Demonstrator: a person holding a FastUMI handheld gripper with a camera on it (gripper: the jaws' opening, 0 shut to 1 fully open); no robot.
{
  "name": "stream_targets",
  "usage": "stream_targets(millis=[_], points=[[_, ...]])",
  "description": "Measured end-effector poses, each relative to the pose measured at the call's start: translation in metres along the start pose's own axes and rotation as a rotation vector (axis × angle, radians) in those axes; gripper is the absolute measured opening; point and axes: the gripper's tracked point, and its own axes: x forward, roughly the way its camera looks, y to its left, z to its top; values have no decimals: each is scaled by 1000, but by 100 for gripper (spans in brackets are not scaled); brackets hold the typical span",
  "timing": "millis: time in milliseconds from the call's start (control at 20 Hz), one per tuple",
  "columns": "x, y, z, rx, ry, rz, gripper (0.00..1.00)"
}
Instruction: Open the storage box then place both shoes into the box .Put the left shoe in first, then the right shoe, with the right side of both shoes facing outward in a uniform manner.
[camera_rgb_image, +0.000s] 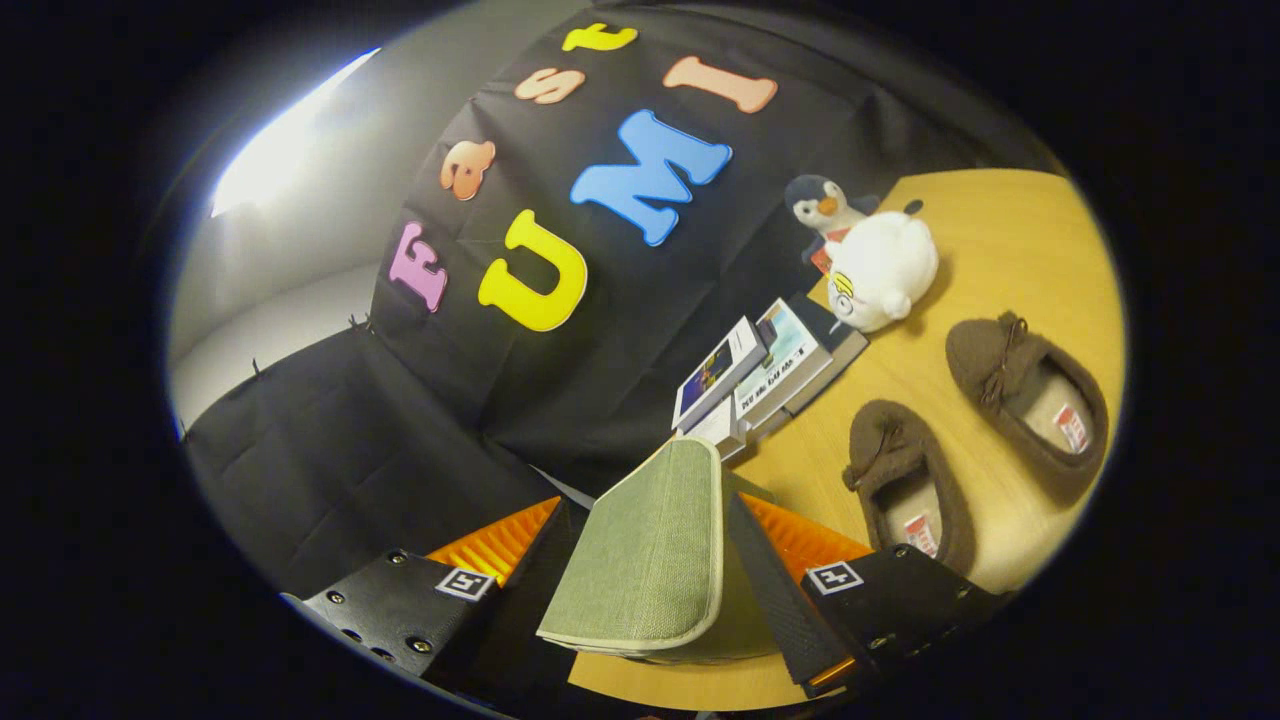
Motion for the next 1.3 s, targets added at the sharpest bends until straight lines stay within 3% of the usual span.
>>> stream_targets(millis=[400,750,850,900,950,1100,1150,1200,1300], points=[[25,-32,-34,361,87,6,95],[22,-30,-59,600,160,74,92],[22,-33,-67,589,183,57,61],[24,-30,-66,607,191,64,55],[21,-26,-66,632,204,82,43],[20,-17,-71,632,239,121,43],[29,-17,-71,639,231,98,27],[7,-19,-60,615,238,111,11],[16,-16,-56,538,260,106,11]])
